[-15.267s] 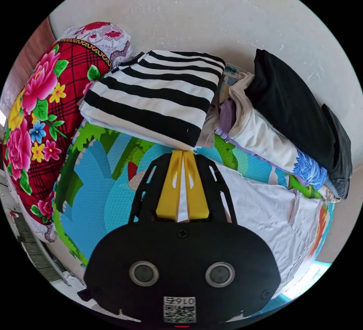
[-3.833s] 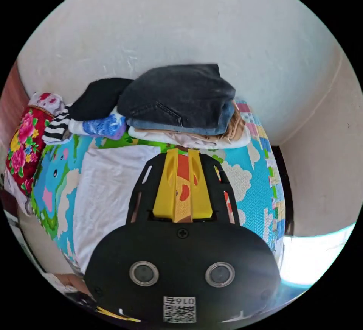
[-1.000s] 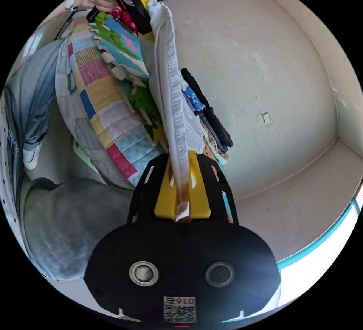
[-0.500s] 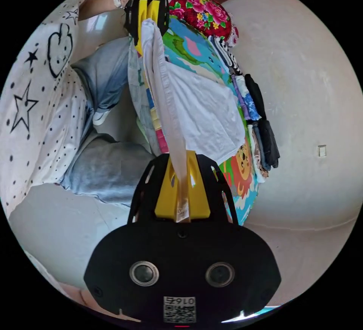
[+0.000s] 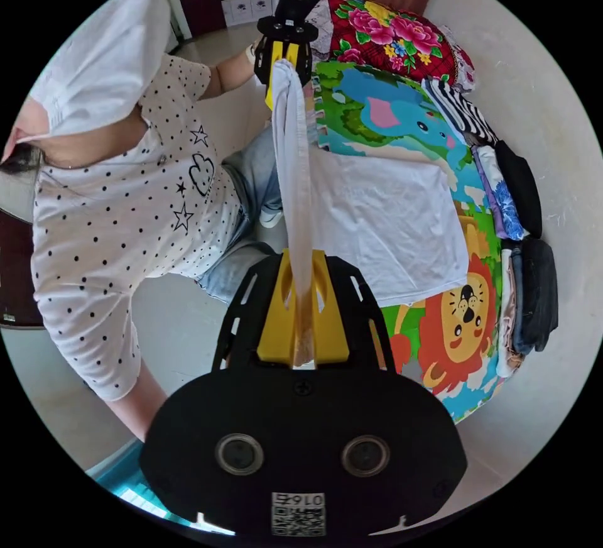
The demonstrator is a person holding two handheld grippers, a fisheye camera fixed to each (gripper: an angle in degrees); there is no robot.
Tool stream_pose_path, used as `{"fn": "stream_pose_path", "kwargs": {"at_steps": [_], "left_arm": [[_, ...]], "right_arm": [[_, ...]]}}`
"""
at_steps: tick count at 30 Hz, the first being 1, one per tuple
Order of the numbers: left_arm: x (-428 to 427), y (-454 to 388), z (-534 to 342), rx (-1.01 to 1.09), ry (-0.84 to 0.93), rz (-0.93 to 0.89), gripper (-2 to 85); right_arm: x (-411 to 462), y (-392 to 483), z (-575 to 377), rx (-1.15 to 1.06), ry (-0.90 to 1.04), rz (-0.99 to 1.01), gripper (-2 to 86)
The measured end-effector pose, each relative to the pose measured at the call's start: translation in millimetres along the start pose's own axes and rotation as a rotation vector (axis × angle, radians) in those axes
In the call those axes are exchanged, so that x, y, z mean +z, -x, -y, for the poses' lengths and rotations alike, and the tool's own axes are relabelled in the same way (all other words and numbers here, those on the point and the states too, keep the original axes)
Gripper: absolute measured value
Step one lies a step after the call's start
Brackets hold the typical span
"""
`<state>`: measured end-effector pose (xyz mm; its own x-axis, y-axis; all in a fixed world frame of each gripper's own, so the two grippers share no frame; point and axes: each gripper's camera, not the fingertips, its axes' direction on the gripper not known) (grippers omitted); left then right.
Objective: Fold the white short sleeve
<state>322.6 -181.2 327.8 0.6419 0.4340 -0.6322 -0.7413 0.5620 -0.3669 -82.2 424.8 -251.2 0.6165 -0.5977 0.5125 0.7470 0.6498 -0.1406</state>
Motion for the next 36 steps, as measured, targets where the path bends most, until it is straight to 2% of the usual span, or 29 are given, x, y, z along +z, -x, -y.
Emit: {"fn": "stream_pose_path", "kwargs": {"at_steps": [4, 7, 9, 13, 16, 18, 21, 23, 25, 27, 30, 34, 36], "left_arm": [[-9, 121, 32, -0.16, 0.144, 0.083, -0.9], [8, 206, 37, -0.316, 0.22, 0.104, -1.0], [20, 246, 34, -0.407, 0.237, 0.109, -1.0], [29, 280, 34, -0.44, 0.284, 0.066, -0.9], [11, 288, 41, -0.46, 0.247, 0.161, -0.8], [6, 300, 37, -0.535, 0.232, 0.246, -0.6], [0, 315, 13, -0.699, 0.278, 0.439, 0.3], [-10, 303, -6, -0.714, 0.244, 0.497, 0.9], [-23, 265, -28, -0.631, 0.094, 0.451, 1.8], [-27, 226, -44, -0.536, -0.027, 0.376, 2.1], [-13, 161, -70, -0.383, -0.134, 0.296, 0.2], [25, 96, -93, -0.349, -0.203, 0.369, -0.9], [41, 72, -95, -0.339, -0.248, 0.443, -0.9]], "right_arm": [[20, -125, 11, 0.025, 0.106, 0.148, 4.2], [66, -232, 19, 0.152, 0.217, 0.311, 3.4], [109, -300, 19, 0.261, 0.288, 0.401, 2.4], [156, -352, 8, 0.365, 0.35, 0.49, 2.2], [156, -361, -1, 0.351, 0.338, 0.44, 2.6], [151, -369, -8, 0.389, 0.296, 0.316, 3.5], [153, -383, -31, 0.582, 0.275, 0.162, 7.6], [149, -379, -54, 0.669, 0.229, 0.134, 9.9], [135, -362, -81, 0.735, 0.128, 0.037, 12.1], [105, -309, -116, 0.741, -0.137, -0.07, 12.8], [88, -213, -155, 0.664, -0.422, -0.139, 11.4], [106, -106, -176, 0.626, -0.459, -0.193, 6.5], [123, -44, -178, 0.669, -0.432, -0.356, 2.2]]}}
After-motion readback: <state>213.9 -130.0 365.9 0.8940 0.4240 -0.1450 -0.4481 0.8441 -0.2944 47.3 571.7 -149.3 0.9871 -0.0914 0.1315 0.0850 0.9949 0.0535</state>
